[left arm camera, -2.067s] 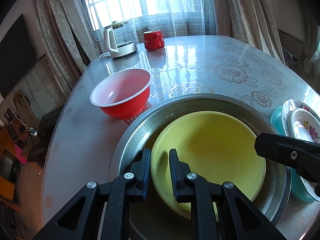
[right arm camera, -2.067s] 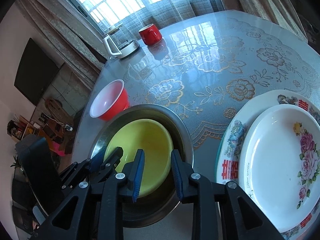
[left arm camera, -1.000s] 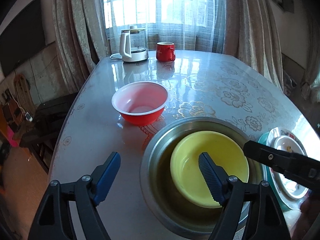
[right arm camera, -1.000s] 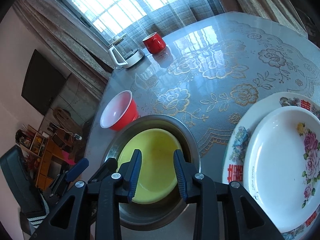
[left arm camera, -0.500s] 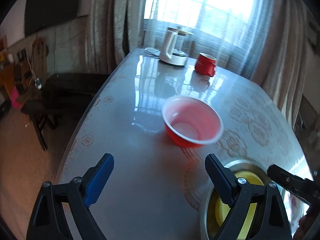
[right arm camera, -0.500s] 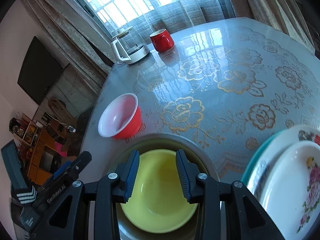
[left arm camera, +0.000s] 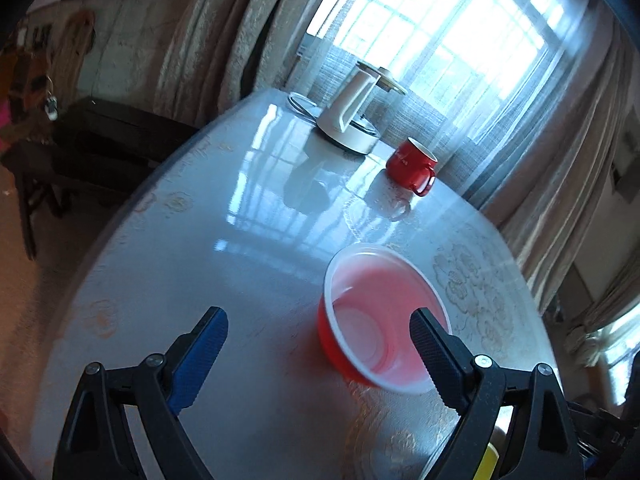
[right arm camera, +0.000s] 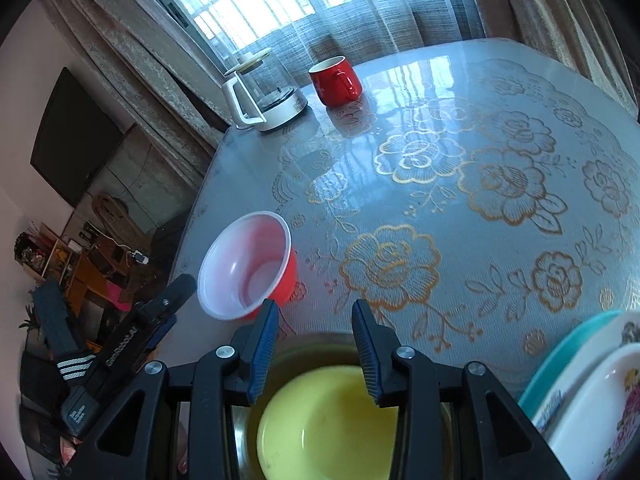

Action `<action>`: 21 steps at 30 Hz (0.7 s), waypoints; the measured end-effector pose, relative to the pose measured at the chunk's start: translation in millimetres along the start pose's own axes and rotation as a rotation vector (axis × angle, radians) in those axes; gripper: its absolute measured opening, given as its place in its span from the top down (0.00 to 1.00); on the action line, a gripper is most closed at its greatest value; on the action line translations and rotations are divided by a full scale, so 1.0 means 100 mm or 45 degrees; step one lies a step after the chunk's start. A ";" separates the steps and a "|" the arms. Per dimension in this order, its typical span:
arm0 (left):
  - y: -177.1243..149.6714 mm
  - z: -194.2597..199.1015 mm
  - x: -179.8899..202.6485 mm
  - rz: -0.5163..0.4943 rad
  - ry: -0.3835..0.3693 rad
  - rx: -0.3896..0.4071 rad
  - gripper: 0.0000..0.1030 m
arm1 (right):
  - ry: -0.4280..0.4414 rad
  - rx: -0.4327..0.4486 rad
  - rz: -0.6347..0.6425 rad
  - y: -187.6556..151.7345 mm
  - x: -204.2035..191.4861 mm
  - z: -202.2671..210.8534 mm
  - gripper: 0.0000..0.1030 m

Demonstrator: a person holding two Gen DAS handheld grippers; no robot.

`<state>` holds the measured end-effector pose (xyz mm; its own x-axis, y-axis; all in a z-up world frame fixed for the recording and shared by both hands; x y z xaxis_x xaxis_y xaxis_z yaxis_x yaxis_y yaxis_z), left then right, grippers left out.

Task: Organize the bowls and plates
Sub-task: 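Reach both grippers to the red bowl rim and grasp it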

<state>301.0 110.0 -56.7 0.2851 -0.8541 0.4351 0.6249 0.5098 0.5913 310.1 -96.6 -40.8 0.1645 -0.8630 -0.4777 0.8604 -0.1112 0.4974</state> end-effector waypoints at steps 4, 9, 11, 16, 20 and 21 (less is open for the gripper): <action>0.03 -0.11 -0.04 0.034 -0.043 -0.029 0.11 | -0.017 -0.013 0.006 0.09 -0.02 -0.10 0.63; 0.01 -0.17 -0.07 0.034 -0.042 -0.101 0.20 | -0.036 -0.045 -0.007 0.20 -0.04 -0.31 0.63; 0.01 -0.17 -0.09 0.022 -0.038 -0.098 0.21 | -0.039 -0.068 -0.019 0.24 -0.06 -0.42 0.63; 0.00 -0.21 -0.13 -0.020 0.001 -0.094 0.29 | -0.036 -0.126 -0.037 0.29 -0.13 -0.68 0.63; -0.01 -0.30 -0.13 -0.028 -0.017 -0.126 0.40 | -0.042 -0.172 -0.050 0.29 -0.17 -0.87 0.63; -0.02 -0.31 -0.13 -0.025 -0.020 -0.127 0.40 | -0.042 -0.181 -0.050 0.29 -0.18 -0.90 0.63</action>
Point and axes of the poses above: each gripper's, at about its wrist camera, not at the fingertips, and z roughly against the way its jaws point, x to its right, y to its top, the point moved 7 cm from there along -z, roughly the way its jaws point, and after that the axes turned 4 degrees about y, right-handed, at the moved point
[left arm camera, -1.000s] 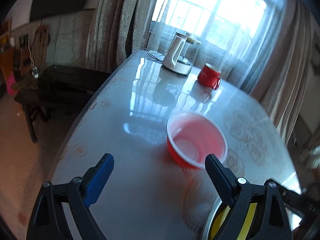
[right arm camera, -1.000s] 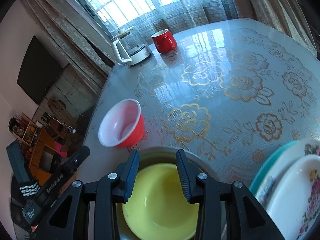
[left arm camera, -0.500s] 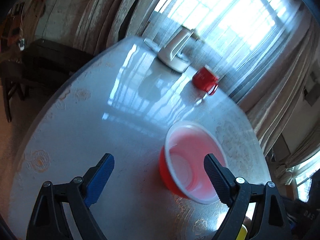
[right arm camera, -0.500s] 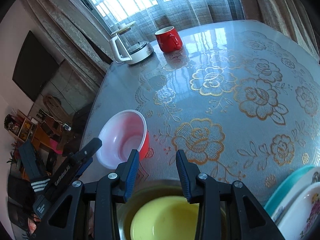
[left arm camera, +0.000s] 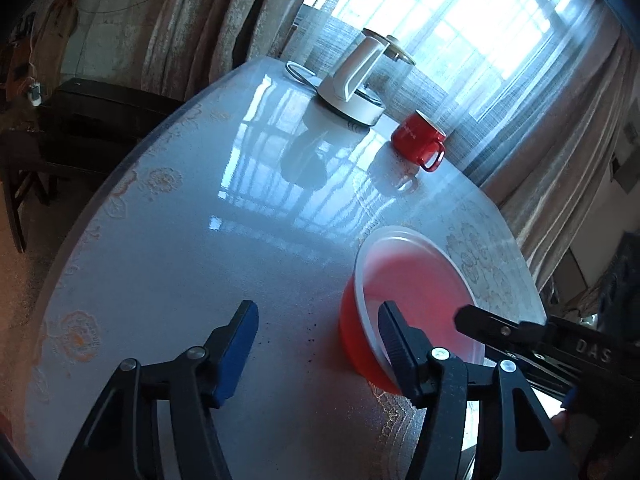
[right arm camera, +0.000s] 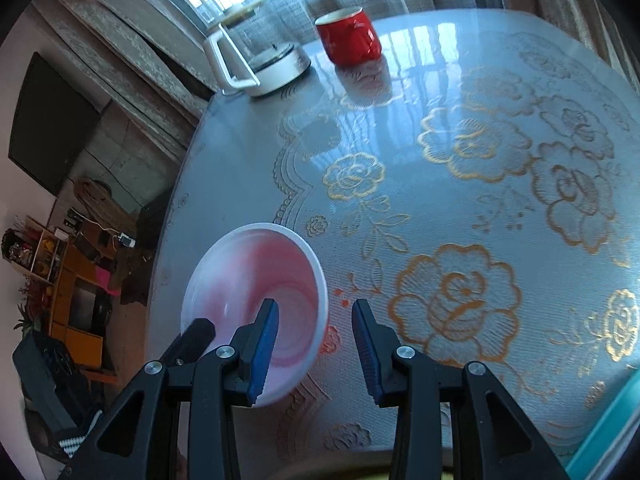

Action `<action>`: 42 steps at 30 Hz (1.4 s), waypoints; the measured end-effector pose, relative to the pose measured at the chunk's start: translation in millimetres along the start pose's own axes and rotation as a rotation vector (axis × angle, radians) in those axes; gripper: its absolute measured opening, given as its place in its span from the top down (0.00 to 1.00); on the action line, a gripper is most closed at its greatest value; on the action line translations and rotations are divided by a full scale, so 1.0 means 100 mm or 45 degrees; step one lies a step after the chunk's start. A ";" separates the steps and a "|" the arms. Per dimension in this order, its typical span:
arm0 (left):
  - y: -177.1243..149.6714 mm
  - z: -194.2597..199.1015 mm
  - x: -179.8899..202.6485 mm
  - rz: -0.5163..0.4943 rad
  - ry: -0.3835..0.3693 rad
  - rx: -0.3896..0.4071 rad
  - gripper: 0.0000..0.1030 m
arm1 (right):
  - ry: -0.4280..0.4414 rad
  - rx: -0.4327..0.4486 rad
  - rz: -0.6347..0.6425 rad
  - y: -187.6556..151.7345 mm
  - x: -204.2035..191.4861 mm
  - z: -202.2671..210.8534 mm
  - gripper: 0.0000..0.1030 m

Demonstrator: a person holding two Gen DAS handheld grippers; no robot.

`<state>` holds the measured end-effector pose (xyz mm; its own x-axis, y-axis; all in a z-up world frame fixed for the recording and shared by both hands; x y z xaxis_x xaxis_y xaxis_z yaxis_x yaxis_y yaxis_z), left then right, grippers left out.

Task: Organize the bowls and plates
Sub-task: 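Reach both grippers to the red bowl rim and grasp it, then lift the red bowl with both grippers and carry it over the steel bowl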

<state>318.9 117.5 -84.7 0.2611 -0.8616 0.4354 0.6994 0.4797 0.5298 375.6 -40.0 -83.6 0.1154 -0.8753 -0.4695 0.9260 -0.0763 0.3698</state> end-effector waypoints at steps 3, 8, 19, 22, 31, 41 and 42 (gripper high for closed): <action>-0.01 -0.02 0.02 -0.002 -0.016 -0.012 0.47 | -0.006 -0.008 0.008 0.01 -0.03 -0.07 0.63; -0.05 -0.04 0.07 -0.056 0.005 -0.029 0.66 | -0.004 -0.025 0.042 -0.02 -0.08 -0.14 0.78; -0.11 0.00 0.26 -0.198 0.015 0.006 0.84 | -0.009 -0.006 0.067 -0.07 -0.10 -0.08 0.87; -0.10 0.03 0.30 -0.219 0.013 0.032 0.85 | -0.008 0.008 0.067 -0.05 -0.10 -0.07 0.87; -0.10 0.20 0.41 -0.276 -0.023 0.108 0.85 | 0.004 0.058 0.061 -0.09 -0.08 0.14 0.87; -0.12 0.47 0.59 -0.377 -0.076 0.215 0.85 | 0.017 0.140 0.055 -0.17 -0.06 0.43 0.87; -0.12 0.50 0.61 -0.388 -0.079 0.223 0.85 | 0.018 0.145 0.053 -0.18 -0.06 0.46 0.87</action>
Point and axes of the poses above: each gripper's, at about its wrist camera, not at the fingertips, and z roughly against the way its jaws point, x to its right, y to its top, the point moved 7 cm from there along -z, roughly the way its jaws point, and after that the axes turned 4 degrees about y, right-handed, at the moved point
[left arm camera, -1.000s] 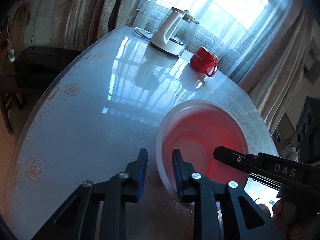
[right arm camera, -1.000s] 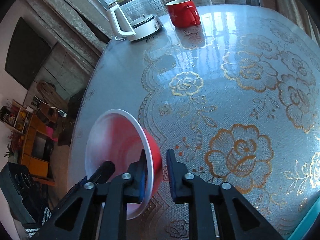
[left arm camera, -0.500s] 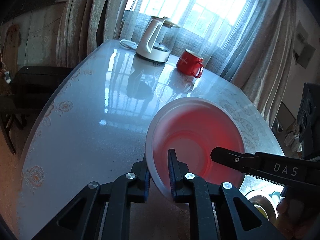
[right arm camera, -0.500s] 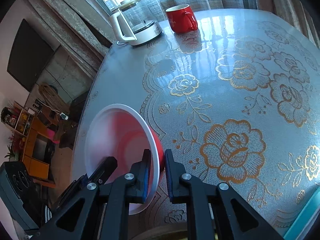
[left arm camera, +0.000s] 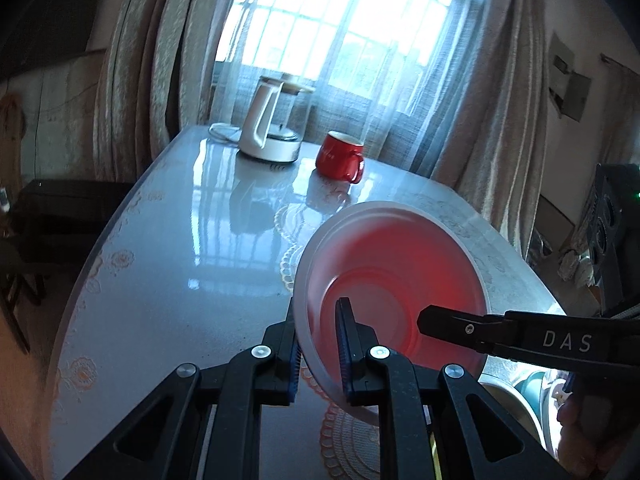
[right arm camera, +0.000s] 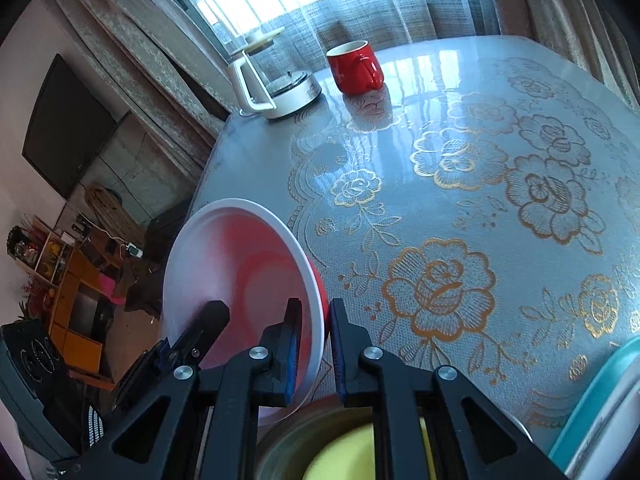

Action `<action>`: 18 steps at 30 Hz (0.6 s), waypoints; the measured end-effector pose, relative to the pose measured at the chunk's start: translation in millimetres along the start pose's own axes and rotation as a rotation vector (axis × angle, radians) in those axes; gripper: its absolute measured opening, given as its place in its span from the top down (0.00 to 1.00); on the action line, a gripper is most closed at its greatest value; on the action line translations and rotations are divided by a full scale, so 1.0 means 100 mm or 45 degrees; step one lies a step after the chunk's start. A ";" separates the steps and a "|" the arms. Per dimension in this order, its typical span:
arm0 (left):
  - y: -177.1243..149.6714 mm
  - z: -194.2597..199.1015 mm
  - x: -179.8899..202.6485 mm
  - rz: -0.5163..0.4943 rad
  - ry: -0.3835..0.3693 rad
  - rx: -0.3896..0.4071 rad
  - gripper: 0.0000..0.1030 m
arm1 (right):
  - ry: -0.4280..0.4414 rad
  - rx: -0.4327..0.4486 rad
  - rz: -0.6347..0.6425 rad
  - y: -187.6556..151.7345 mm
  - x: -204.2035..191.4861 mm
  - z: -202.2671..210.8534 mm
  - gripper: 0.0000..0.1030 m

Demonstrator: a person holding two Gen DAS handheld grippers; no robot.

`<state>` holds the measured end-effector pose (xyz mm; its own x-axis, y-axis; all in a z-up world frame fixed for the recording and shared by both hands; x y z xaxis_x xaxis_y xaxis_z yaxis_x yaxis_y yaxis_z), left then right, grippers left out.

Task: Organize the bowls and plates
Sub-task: 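Lift the red bowl with both grippers and carry it over the steel bowl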

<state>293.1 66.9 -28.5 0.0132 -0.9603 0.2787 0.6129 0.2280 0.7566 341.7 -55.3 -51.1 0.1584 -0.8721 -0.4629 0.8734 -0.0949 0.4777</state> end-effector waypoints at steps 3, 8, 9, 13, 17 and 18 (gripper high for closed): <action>0.01 0.05 0.06 -0.021 -0.018 0.012 0.85 | -0.002 0.024 -0.006 -0.02 0.01 0.09 0.87; 0.01 0.13 0.17 -0.066 -0.043 0.040 0.85 | 0.008 0.060 -0.029 -0.05 0.06 0.23 0.87; 0.00 0.14 0.19 -0.074 -0.044 0.041 0.85 | 0.008 0.065 -0.030 -0.06 0.07 0.25 0.87; -0.01 0.17 0.25 -0.101 -0.056 0.049 0.85 | 0.007 0.085 -0.039 -0.11 0.11 0.34 0.87; -0.03 0.24 0.34 -0.131 -0.079 0.064 0.85 | 0.011 0.101 -0.056 -0.15 0.14 0.42 0.87; -0.05 0.26 0.37 -0.145 -0.087 0.066 0.85 | 0.010 0.106 -0.058 -0.16 0.15 0.45 0.87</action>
Point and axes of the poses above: each gripper's, at about its wrist camera, not at the fingertips, and z roughly against the way its jaws point, x to its right, y to its top, the point moved 7 cm from there along -z, roughly the way its jaws point, and after that the axes turned 4 degrees about y, right-handed, at the moved point
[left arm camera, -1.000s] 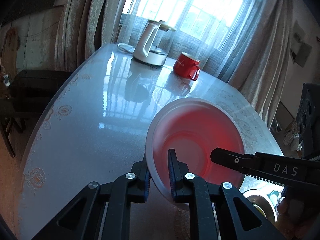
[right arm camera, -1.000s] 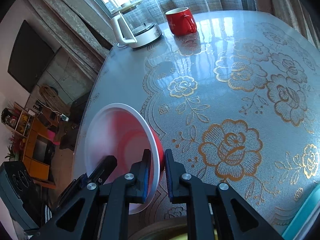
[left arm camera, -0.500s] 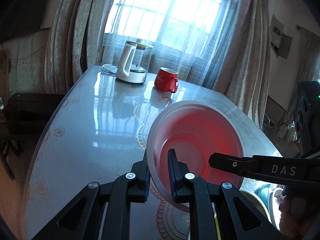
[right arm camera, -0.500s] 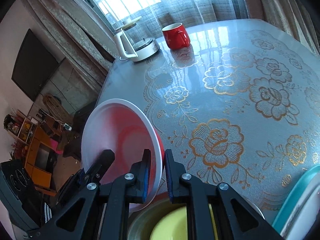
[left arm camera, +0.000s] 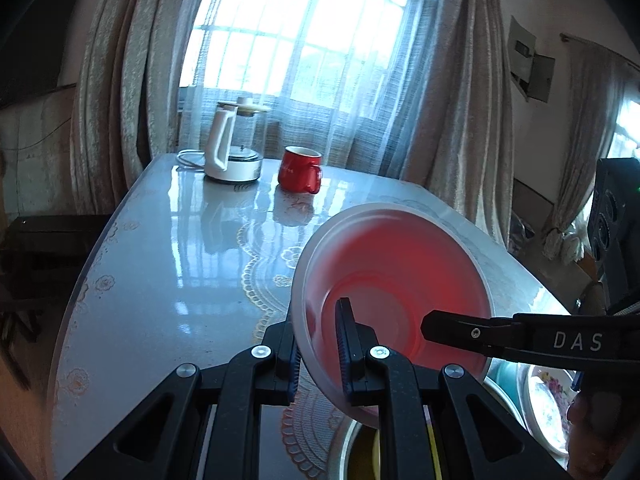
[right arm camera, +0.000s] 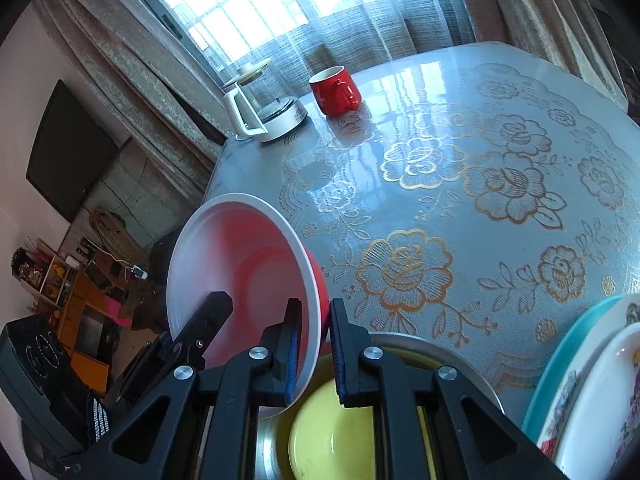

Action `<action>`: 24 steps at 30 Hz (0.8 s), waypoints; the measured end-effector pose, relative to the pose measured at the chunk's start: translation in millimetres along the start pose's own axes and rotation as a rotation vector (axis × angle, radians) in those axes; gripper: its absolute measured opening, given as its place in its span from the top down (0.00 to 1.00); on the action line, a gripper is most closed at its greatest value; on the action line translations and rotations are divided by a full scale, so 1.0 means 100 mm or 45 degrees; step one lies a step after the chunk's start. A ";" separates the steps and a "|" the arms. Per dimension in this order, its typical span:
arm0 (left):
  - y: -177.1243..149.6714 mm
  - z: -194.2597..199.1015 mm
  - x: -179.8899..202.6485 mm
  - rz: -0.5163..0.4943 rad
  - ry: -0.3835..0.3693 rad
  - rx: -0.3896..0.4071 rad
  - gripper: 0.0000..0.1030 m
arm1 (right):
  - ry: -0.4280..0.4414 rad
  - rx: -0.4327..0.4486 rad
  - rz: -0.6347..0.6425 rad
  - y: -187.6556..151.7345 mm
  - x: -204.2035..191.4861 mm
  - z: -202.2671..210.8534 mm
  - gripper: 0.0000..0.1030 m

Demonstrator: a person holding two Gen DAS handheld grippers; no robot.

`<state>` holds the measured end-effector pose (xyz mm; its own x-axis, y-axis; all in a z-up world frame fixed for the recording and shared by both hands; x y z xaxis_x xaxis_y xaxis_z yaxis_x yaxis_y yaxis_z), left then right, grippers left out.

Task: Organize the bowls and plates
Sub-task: 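Lift the red bowl with both grippers and carry it over the steel bowl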

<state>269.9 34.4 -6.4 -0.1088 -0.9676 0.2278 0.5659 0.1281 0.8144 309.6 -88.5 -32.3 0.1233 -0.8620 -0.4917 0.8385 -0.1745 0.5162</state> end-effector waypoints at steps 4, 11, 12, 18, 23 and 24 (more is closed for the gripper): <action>-0.03 0.05 0.14 -0.048 -0.026 0.010 0.85 | -0.010 0.030 -0.020 -0.06 0.06 0.14 0.86; -0.12 0.09 0.36 -0.126 -0.072 0.006 0.85 | -0.027 0.068 -0.057 -0.20 0.21 0.36 0.86; -0.13 0.10 0.39 -0.136 -0.076 0.003 0.85 | -0.027 0.070 -0.064 -0.22 0.24 0.38 0.86; -0.16 0.16 0.52 -0.185 -0.081 0.029 0.85 | -0.016 0.080 -0.100 -0.33 0.35 0.48 0.86; -0.19 0.16 0.56 -0.193 -0.098 0.019 0.85 | 0.001 0.066 -0.123 -0.39 0.42 0.48 0.87; -0.20 0.17 0.57 -0.190 -0.108 0.021 0.85 | 0.002 0.062 -0.129 -0.40 0.43 0.48 0.86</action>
<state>238.0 -19.8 -0.5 -0.2597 -0.9544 0.1470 0.5250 -0.0118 0.8510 256.0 -141.7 -40.8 0.0399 -0.8379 -0.5443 0.8199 -0.2838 0.4971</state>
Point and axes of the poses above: each gripper's, at about its wrist camera, not at the fingertips, and z roughly against the way its jaws point, x to its right, y to its top, the point moved 7 cm from there along -z, roughly the way its jaws point, and after that the axes turned 4 degrees about y, right-handed, at the moved point
